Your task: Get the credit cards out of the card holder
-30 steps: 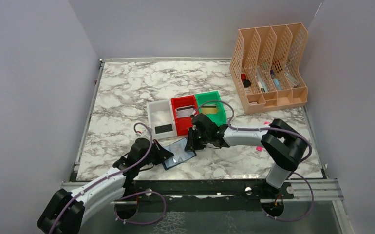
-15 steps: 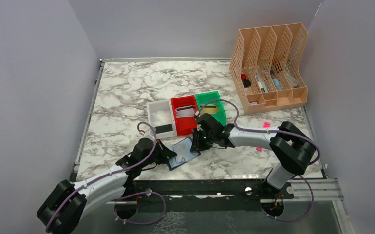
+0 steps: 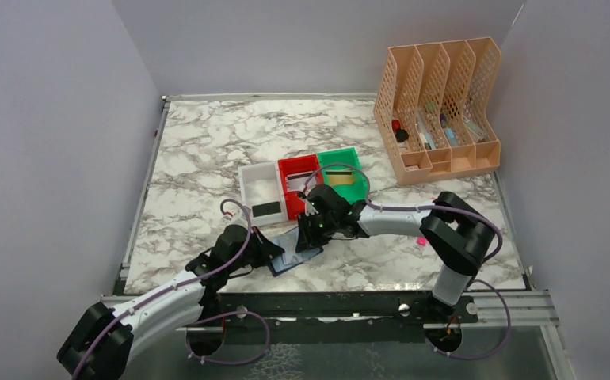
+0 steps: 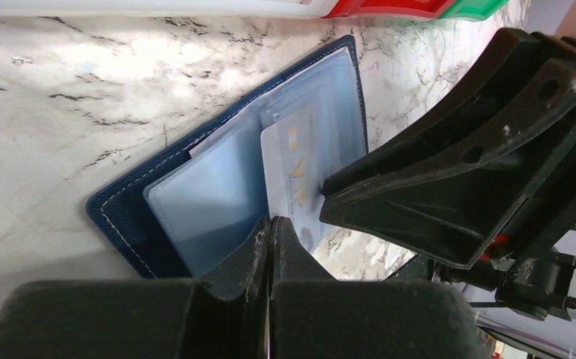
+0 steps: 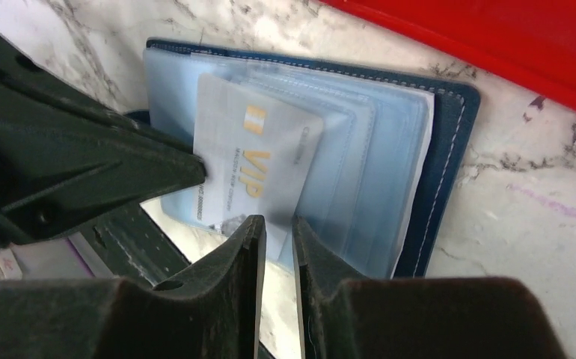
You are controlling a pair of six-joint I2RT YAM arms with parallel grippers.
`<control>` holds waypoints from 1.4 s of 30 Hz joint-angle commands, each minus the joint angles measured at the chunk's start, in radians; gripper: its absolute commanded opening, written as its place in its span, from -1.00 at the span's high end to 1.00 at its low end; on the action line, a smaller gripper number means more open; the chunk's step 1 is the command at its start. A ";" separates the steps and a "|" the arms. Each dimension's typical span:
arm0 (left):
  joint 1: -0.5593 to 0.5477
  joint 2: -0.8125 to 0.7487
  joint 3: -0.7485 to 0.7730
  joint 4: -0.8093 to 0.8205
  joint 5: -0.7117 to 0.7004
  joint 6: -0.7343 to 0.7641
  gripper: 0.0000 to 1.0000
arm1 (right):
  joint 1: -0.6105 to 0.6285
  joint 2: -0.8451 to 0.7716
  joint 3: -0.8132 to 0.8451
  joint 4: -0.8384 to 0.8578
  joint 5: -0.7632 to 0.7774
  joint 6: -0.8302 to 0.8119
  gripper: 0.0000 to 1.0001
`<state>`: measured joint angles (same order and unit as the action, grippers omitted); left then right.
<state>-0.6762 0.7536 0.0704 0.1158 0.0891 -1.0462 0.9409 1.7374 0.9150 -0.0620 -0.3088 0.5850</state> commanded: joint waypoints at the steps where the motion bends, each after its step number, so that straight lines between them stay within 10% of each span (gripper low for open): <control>1: -0.002 0.001 0.038 -0.078 -0.031 0.045 1.00 | 0.004 0.065 0.044 -0.074 0.112 -0.005 0.48; 18: 0.000 -0.205 0.126 -0.412 -0.148 0.058 1.00 | 0.004 0.097 0.002 -0.086 0.146 0.037 0.48; 42: 0.000 -0.197 0.202 -0.440 -0.162 0.127 1.00 | 0.004 -0.018 -0.026 0.130 -0.149 0.090 0.32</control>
<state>-0.6765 0.5560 0.2867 -0.3477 -0.0792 -0.9215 0.9436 1.7218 0.9325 -0.0357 -0.3405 0.6327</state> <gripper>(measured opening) 0.008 0.332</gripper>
